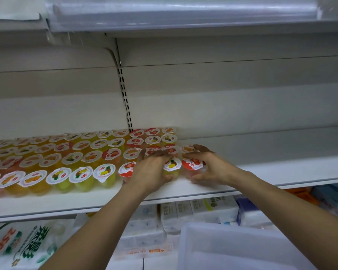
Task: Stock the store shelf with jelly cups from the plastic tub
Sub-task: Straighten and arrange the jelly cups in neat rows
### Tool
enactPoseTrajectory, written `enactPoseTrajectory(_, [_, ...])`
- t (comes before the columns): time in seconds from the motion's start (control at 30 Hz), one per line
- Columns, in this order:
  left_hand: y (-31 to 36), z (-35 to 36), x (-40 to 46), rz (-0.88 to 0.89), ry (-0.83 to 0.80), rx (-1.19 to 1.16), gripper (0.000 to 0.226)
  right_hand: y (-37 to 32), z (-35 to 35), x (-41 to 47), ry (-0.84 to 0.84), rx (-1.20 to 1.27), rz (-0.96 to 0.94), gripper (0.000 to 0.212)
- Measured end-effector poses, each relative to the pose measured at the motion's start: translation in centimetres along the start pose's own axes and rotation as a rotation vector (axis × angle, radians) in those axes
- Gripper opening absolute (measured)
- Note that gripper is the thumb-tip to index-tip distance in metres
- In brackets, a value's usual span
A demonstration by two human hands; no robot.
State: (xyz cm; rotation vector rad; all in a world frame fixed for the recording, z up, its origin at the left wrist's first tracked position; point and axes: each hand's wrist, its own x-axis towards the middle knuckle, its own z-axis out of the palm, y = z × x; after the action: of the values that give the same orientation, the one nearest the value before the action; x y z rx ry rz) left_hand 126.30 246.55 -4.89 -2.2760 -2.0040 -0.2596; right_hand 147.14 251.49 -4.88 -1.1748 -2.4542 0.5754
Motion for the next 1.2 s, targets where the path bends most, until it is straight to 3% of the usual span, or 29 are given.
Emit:
enactPoseTrajectory(0.3, [0.4, -0.4, -0.5, -0.007, 0.044, 0.003, 0.069, -0.2, 0.4, -0.3, 0.025, -0.048, 0.05, 0.075])
enactPoseTrajectory(0.53, [2.1, -0.7, -4.6, 0.031, 0.291, -0.239, 0.061, -2.7, 0.0, -4.8, 0.352, -0.173, 0.02, 0.043])
enactPoseTrajectory(0.67, [4.5, -0.2, -9.0, 0.104, 0.463, -0.417, 0.051, -3.2, 1.5, -10.2, 0.46, -0.187, -0.015, 0.036])
enactPoseTrajectory(0.73, [5.8, 0.6, -11.2, 0.114, 0.475, -0.444, 0.052, -3.1, 2.6, -13.3, 0.484, -0.175, -0.02, 0.038])
enactPoseTrajectory(0.87, [7.5, 3.4, -15.1, 0.072, 0.358, -0.437, 0.054, -2.1, 5.2, -19.0, 0.422, -0.159, 0.137, 0.044])
enactPoseTrajectory(1.03, [8.5, 7.7, -19.2, -0.114, 0.065, -0.529, 0.064, -0.8, 8.3, -24.5, 0.231, -0.116, 0.279, 0.049])
enactPoseTrajectory(1.2, [9.0, 11.5, -22.0, -0.349, -0.21, -0.655, 0.08, 0.0, 11.3, -28.8, -0.06, -0.098, 0.324, 0.052])
